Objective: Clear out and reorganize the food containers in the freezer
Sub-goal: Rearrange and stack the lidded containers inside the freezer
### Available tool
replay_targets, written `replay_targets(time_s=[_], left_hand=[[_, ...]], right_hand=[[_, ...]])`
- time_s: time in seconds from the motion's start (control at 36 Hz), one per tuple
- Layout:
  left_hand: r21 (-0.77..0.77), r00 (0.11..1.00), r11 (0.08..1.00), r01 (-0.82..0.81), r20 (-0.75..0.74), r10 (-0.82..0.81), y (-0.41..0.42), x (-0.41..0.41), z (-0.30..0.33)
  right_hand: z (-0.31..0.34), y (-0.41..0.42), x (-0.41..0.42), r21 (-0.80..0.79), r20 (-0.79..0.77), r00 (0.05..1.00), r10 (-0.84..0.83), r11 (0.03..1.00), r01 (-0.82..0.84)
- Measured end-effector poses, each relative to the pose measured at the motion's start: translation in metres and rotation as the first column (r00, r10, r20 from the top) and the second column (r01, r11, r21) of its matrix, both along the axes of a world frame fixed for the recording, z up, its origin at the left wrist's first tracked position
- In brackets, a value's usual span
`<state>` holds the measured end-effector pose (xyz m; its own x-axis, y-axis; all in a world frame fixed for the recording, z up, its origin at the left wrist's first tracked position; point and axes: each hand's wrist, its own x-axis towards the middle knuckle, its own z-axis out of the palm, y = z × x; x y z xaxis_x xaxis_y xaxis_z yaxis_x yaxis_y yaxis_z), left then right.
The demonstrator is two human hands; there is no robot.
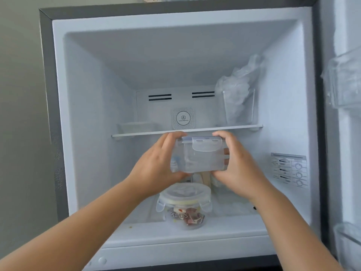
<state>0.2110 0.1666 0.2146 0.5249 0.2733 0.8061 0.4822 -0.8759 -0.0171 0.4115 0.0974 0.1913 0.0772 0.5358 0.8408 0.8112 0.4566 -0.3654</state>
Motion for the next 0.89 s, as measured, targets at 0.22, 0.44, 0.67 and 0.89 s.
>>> replay_targets(time_s=[0.22,0.44,0.67,0.89], left_hand=[[-0.199,0.986,0.98,0.029,-0.154,-0.061,-0.001,0.044,0.003],[-0.351,0.974,0.933,0.083,-0.167,-0.15,0.008,0.084,0.002],[-0.419,0.974,0.905,0.072,-0.168,-0.155,0.017,0.109,0.004],[-0.46,0.979,0.886,0.056,-0.15,-0.14,0.024,0.125,-0.002]], right_hand=[[-0.02,-0.002,0.023,0.1,0.106,0.949,-0.298,0.952,0.288],[-0.034,0.002,0.041,0.027,0.083,0.909,-0.409,0.913,0.408],[-0.045,0.004,0.051,-0.091,0.008,0.903,-0.43,0.899,0.429],[-0.053,0.005,0.047,-0.204,0.154,0.82,-0.552,0.794,0.573]])
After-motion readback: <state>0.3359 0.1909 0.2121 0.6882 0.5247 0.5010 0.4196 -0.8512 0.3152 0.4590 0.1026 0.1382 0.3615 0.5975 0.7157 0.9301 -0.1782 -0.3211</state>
